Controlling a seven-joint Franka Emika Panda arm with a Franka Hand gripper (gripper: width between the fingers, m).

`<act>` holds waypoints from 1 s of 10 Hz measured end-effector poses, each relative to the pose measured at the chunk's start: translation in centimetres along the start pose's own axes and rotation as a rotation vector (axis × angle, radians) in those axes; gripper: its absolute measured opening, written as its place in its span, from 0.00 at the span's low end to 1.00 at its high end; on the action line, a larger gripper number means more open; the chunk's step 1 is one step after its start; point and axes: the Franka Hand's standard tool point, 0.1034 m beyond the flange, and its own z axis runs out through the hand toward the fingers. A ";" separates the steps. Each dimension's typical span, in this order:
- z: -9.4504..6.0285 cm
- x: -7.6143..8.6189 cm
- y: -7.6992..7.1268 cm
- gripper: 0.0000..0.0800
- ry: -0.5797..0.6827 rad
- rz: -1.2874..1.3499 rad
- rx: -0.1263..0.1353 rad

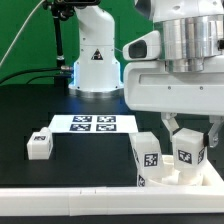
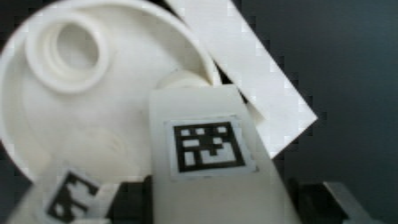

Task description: Assemble stool

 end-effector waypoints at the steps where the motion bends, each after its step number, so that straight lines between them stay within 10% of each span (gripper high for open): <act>1: 0.1 0.0 0.1 0.44 -0.004 0.060 -0.002; 5: 0.2 -0.3 0.0 0.44 -0.004 0.542 0.049; 7: 0.4 0.1 -0.2 0.44 -0.008 0.887 0.161; 10: 0.4 0.0 -0.2 0.52 -0.017 0.934 0.175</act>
Offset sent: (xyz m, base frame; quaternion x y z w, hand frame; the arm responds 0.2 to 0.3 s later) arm -0.0117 -0.0146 -0.0066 0.0236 0.0467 0.4290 0.9018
